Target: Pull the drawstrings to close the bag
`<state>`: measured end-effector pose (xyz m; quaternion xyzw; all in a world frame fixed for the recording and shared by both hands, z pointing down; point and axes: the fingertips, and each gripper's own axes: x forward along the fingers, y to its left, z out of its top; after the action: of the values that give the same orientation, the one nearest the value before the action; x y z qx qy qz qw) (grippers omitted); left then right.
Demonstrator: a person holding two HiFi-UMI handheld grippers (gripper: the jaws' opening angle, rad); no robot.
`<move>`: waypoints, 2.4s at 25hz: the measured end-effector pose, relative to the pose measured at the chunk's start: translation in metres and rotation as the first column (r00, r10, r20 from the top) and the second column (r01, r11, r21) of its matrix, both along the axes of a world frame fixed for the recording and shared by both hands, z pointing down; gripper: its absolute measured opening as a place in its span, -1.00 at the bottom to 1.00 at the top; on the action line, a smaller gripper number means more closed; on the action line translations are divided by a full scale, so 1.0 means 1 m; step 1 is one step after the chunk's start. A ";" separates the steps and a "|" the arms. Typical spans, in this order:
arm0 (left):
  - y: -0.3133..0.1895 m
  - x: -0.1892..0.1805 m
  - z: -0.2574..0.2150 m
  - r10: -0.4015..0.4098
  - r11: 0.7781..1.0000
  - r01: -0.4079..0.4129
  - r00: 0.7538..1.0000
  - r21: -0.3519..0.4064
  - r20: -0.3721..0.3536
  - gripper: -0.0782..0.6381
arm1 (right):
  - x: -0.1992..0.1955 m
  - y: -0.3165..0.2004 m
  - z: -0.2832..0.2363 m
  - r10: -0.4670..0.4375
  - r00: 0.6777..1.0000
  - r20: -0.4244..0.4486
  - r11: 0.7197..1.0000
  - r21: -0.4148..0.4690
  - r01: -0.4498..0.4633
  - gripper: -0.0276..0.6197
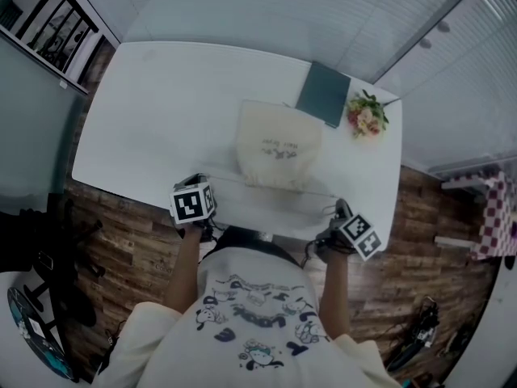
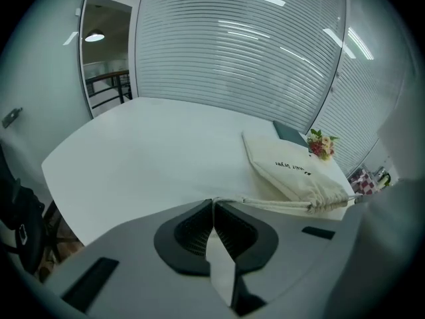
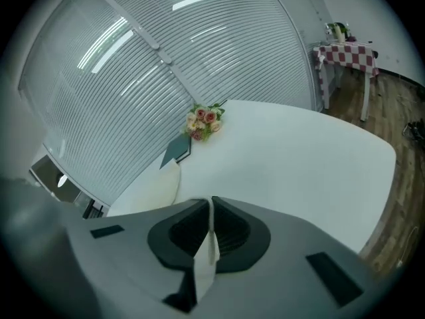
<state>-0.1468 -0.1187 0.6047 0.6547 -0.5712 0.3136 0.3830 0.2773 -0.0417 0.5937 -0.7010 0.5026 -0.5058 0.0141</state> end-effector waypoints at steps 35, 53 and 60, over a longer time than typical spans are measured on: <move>0.030 0.102 0.002 0.749 0.615 -0.785 0.552 -0.074 0.365 -0.21 | -0.148 -0.008 -0.001 -0.885 -0.028 -0.465 0.196 -0.427 0.882 -0.40; 0.036 0.124 0.014 0.825 0.521 -0.840 0.453 -0.148 0.337 -0.60 | -0.149 -0.010 0.012 -0.893 -0.084 -0.441 0.171 -0.508 0.844 -0.76; 0.038 0.122 0.009 0.778 0.620 -0.776 0.587 -0.116 0.224 -0.64 | -0.149 -0.011 0.011 -0.896 -0.017 -0.444 0.222 -0.480 0.849 -0.85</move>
<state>-0.0247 -0.0812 0.6139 0.7913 -0.2711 0.5314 0.1338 0.1287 -0.0522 0.6042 -0.3540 0.7763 -0.1367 -0.5033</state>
